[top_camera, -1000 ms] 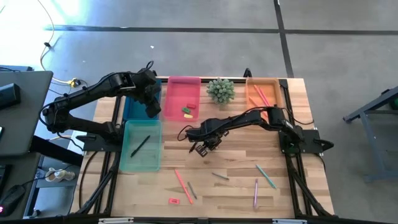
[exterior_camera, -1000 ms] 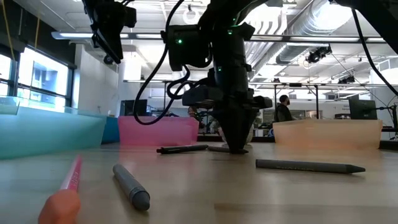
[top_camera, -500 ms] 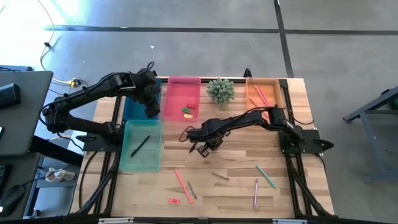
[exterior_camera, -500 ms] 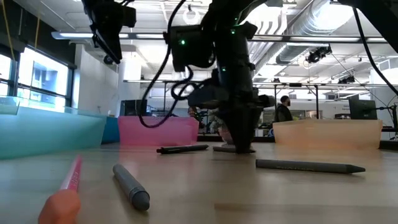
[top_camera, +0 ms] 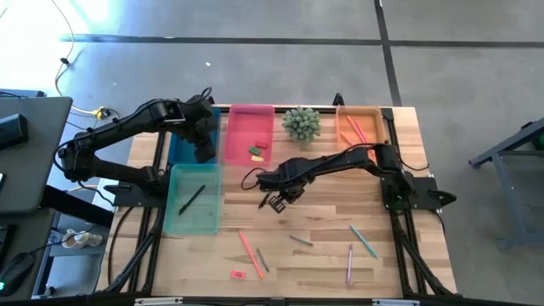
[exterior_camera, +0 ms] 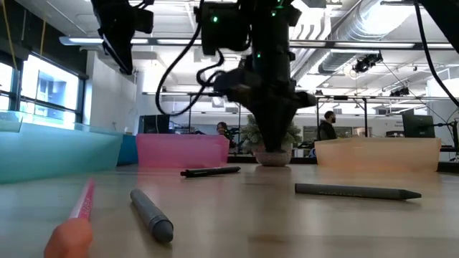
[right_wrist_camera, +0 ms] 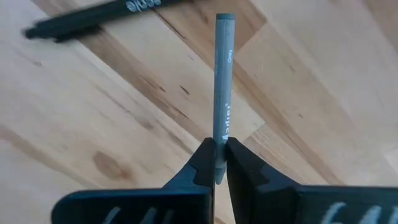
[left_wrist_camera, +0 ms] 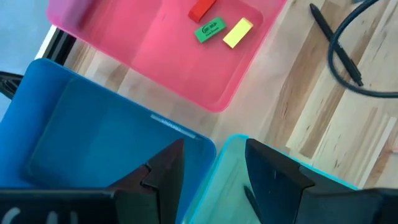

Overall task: Sort crayons/erasers/pens/pencils in bins
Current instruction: Put the gray crayon into the blue bin

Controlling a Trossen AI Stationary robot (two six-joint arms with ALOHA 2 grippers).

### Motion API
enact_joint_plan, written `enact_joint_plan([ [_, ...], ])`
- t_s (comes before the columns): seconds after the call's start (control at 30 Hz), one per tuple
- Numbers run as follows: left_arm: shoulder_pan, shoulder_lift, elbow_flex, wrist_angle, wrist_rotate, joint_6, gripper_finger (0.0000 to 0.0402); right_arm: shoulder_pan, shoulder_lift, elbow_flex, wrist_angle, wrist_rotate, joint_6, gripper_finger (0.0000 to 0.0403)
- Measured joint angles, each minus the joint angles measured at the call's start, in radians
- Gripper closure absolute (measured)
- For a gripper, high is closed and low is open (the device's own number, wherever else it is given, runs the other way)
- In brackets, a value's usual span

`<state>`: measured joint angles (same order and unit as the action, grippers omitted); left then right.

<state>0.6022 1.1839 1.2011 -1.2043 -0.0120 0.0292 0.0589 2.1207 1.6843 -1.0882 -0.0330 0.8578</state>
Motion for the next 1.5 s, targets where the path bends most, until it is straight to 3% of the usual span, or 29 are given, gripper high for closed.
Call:
enact_joint_plan([
  [0.43,0.0,0.0,0.0,0.003,-0.066,-0.035,0.0245,-0.022,-0.094,0.002,0.09,0.059,-0.048,0.0398],
  [0.93,-0.003,0.0,0.0,0.191,0.338,0.098,0.0245,-0.048,-0.246,0.003,0.268,0.148,-0.223,0.0399],
  [1.23,-0.04,0.0,0.0,0.28,0.455,0.151,0.0245,-0.048,-0.331,0.003,0.411,0.148,-0.361,0.0399],
  [1.5,-0.121,0.0,0.0,0.452,0.454,0.128,0.0245,-0.048,-0.386,0.003,0.523,0.148,-0.503,0.0399],
])
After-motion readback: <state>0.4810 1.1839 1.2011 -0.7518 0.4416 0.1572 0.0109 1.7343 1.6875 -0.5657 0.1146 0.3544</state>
